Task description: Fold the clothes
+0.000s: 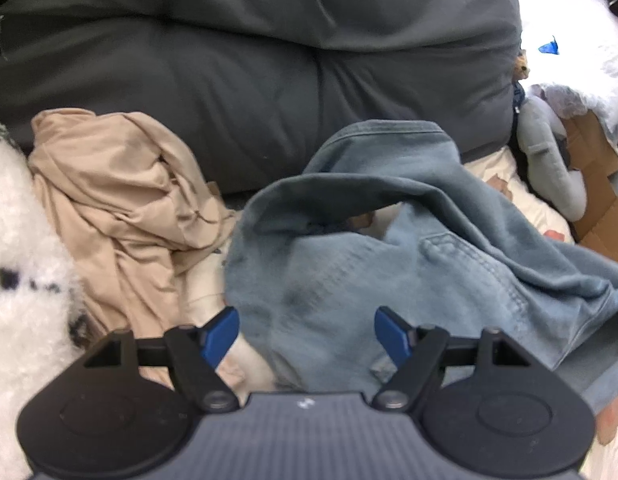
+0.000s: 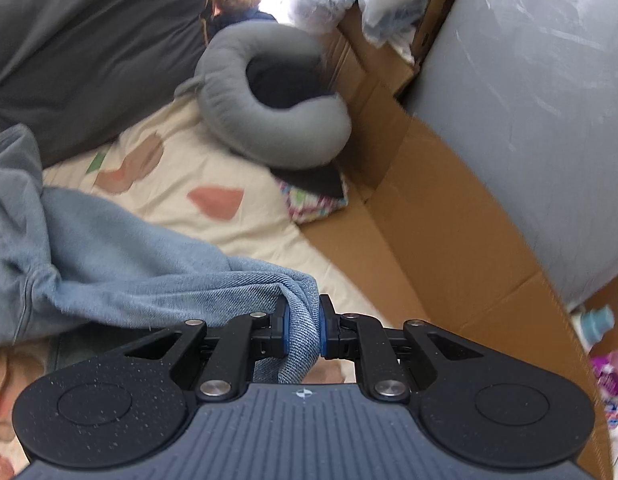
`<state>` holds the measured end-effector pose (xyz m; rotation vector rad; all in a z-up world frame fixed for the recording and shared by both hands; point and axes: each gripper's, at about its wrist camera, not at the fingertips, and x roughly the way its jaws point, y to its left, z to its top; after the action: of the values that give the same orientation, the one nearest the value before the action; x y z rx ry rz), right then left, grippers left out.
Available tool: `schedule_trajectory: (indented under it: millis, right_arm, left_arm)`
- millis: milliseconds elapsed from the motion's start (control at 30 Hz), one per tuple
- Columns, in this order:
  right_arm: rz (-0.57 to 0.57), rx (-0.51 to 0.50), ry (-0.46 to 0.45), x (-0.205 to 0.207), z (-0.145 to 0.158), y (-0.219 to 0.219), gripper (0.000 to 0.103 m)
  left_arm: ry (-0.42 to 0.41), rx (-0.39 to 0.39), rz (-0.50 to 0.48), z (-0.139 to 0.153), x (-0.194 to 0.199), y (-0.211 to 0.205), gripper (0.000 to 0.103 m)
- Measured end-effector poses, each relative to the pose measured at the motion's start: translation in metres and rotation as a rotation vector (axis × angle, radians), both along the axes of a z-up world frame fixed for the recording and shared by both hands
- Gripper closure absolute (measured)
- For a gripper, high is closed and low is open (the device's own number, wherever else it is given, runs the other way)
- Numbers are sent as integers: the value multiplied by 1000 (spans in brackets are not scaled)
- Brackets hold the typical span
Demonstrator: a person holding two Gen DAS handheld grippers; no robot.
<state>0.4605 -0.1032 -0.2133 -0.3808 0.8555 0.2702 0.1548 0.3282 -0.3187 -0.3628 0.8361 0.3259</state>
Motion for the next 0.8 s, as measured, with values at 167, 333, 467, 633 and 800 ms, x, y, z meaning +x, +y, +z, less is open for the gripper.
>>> schedule_trajectory:
  millis: [167, 333, 467, 633, 800]
  right_arm:
    - [-14, 7, -43, 28, 15, 10, 91]
    - [-56, 4, -24, 53, 5, 15, 86]
    - [-121, 0, 5, 52, -18, 6, 73]
    - [-130, 16, 42, 30, -31, -1, 67]
    - [-111, 30, 59, 6, -35, -4, 65]
  left_arm:
    - [11, 14, 29, -4, -1, 13, 26]
    - [23, 28, 33, -22, 6, 22, 26]
    - [30, 31, 43, -35, 15, 28, 26]
    - [39, 40, 52, -53, 29, 34, 26]
    - [48, 33, 48, -69, 41, 40, 30]
